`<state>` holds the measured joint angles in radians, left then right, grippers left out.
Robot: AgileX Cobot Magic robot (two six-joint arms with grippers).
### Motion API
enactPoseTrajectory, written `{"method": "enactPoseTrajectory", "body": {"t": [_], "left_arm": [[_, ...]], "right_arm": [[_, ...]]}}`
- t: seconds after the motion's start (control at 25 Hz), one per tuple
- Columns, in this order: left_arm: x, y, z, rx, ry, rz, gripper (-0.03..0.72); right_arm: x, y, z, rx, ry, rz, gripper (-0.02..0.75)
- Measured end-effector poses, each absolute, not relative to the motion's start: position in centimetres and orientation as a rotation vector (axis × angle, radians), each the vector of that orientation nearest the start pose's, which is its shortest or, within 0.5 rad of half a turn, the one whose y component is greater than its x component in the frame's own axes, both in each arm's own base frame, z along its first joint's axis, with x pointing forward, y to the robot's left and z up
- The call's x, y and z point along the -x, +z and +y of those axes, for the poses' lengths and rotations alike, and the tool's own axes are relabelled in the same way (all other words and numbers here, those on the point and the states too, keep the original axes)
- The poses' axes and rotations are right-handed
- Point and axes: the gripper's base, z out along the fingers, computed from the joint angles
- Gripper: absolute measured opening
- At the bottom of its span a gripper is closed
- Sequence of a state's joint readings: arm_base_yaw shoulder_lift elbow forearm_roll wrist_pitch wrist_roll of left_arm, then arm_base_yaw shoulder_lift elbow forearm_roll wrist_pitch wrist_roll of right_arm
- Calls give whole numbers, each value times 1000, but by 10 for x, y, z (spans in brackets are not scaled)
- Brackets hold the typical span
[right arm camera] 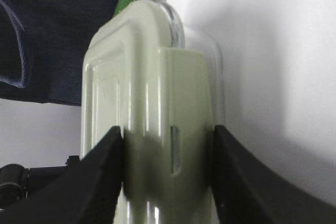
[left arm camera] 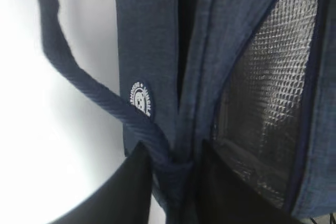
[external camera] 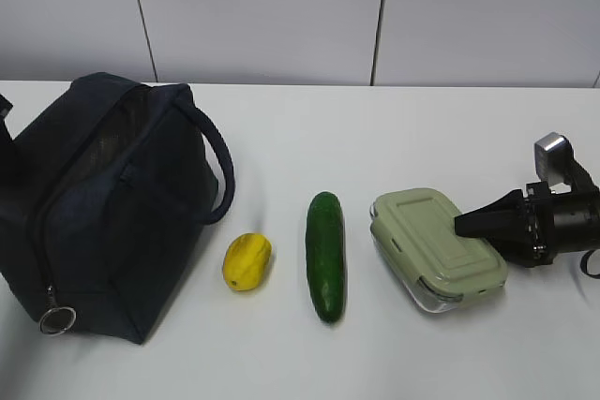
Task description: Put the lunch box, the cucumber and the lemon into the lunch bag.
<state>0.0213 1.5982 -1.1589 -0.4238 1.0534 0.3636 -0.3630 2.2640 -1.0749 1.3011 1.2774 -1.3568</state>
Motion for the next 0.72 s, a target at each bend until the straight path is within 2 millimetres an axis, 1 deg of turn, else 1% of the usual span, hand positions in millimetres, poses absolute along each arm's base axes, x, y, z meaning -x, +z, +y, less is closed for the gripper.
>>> {"method": "enactPoseTrajectory", "body": {"t": [0.12, 0.16, 0.24, 0.48, 0.64, 0.72], "left_arm": [[-309, 255, -27, -225, -524, 2841, 55], [-309, 256, -27, -224, -524, 2839, 32], [-309, 256, -28, -225, -526, 2837, 19], [-309, 256, -28, -230, -530, 2835, 15], [-308, 257, -38, -286, -521, 2834, 15], [-310, 261, -43, -320, -491, 2827, 15]], "right_arm": [[-342, 68, -40, 13, 1556, 2384, 372], [-342, 68, -40, 6, 1558, 2386, 372], [-343, 68, -40, -3, 1560, 2384, 372], [-343, 68, -40, -26, 1564, 2386, 371], [-344, 68, -41, -55, 1566, 2384, 371], [-345, 69, -40, -61, 1562, 2386, 371]]}}
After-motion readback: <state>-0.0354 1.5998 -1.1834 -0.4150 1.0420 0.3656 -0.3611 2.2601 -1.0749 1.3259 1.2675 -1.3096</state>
